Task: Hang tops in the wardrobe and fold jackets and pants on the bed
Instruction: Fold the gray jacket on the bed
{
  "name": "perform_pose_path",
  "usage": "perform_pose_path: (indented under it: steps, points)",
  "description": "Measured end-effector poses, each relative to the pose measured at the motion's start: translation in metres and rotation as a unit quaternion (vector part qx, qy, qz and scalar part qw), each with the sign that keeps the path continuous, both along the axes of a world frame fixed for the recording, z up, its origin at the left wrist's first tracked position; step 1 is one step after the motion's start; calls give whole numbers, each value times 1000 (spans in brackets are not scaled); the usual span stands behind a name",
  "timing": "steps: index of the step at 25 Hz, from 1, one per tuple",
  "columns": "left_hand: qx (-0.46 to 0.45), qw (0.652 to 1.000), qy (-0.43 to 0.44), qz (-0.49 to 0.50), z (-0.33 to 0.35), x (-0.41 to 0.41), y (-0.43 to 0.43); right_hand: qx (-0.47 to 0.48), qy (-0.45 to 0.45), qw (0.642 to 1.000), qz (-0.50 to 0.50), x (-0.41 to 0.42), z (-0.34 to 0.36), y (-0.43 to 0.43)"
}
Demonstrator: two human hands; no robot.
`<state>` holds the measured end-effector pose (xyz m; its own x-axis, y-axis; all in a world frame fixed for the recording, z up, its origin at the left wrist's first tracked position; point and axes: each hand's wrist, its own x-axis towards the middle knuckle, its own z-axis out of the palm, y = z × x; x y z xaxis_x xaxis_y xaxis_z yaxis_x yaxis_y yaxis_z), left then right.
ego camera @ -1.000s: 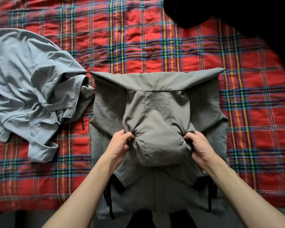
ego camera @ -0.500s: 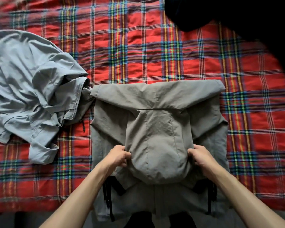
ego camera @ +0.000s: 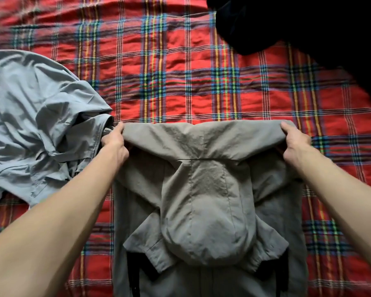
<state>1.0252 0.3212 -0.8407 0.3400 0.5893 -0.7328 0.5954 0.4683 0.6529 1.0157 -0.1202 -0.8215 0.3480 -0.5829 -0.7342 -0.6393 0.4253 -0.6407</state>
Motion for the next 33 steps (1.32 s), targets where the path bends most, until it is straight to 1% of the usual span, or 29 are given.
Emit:
perform_pose_path:
  steps: [2, 3, 4, 5, 6, 7, 8, 9, 10, 11, 12, 13, 14, 16, 17, 18, 19, 20, 21, 23, 24, 25, 26, 27, 28, 29, 31, 33]
  points:
    - [61, 997, 42, -34, -4, -2, 1, -29, 3, 999, -18, -6, -9, -1]
    - [108, 991, 63, -53, -1, -9, -2, -57, 11, 998, -13, -10, -12, -1]
    - [170, 980, 76, -68, 2, -15, -5, -118, 26, 993, 13, -14, -16, -2]
    - [252, 960, 83, -83, 8, -23, -10, -221, 45, 972, 70, -18, -17, -3]
    - [357, 922, 84, -125, 11, -30, -12, -349, 45, 925, 145, -20, -19, -4]
    - [472, 859, 62, -187, 15, -34, -18, -465, 9, 857, 221, -21, -16, 1]
    - [557, 788, 5, -260, 17, -35, -27, -538, -57, 783, 306, -22, -13, 14]
    - [596, 716, -74, -356, 15, -33, -40, -560, -129, 713, 401, -21, -9, 38]
    - [595, 643, -139, -461, 8, -30, -56, -548, -186, 650, 493, -21, -12, 64]
    - [577, 575, -155, -558, -3, -27, -73, -526, -215, 587, 576, -22, -20, 90]
    - [566, 511, -131, -634, -16, -26, -87, -516, -213, 530, 639, -25, -32, 106]
    - [560, 468, -77, -679, -29, -29, -92, -519, -188, 490, 675, -30, -46, 111]
    - [563, 450, -25, -693, -44, -31, -87, -532, -152, 475, 685, -34, -60, 99]
    - [566, 470, 45, -676, -61, -36, -58, -561, -69, 495, 660, -37, -78, 45]
    - [568, 473, 72, -670, -62, -40, -39, -568, -30, 510, 645, -40, -78, 18]
    - [570, 478, 96, -662, -59, -44, -22, -570, 8, 537, 622, -44, -75, -3]
    - [565, 493, 110, -652, -51, -47, -10, -568, 40, 569, 594, -49, -70, -17]
    - [552, 532, 113, -631, -40, -50, -5, -553, 60, 614, 559, -52, -64, -22]
    - [539, 585, 99, -598, -29, -54, -6, -524, 62, 669, 524, -53, -57, -21]
    - [520, 697, 57, -489, -7, -64, -14, -445, 32, 773, 450, -49, -44, -15]
    - [508, 748, 61, -422, -1, -68, -18, -408, 23, 818, 405, -43, -38, -14]
    - [478, 795, 84, -364, 5, -70, -20, -370, 26, 857, 358, -37, -31, -14]
    - [432, 836, 124, -315, 9, -69, -20, -331, 36, 888, 317, -32, -28, -15]
    - [385, 863, 168, -281, 11, -66, -19, -294, 43, 911, 287, -30, -28, -17]
    - [339, 882, 199, -260, 6, -61, -15, -263, 46, 926, 267, -30, -31, -19]
    - [297, 900, 204, -244, 0, -55, -9, -241, 45, 935, 255, -31, -34, -21]
    - [210, 944, 156, -200, -9, -38, 5, -224, 43, 946, 232, -32, -42, -22]
    - [132, 971, 108, -168, -11, -26, 8, -219, 56, 949, 220, -32, -44, -23]
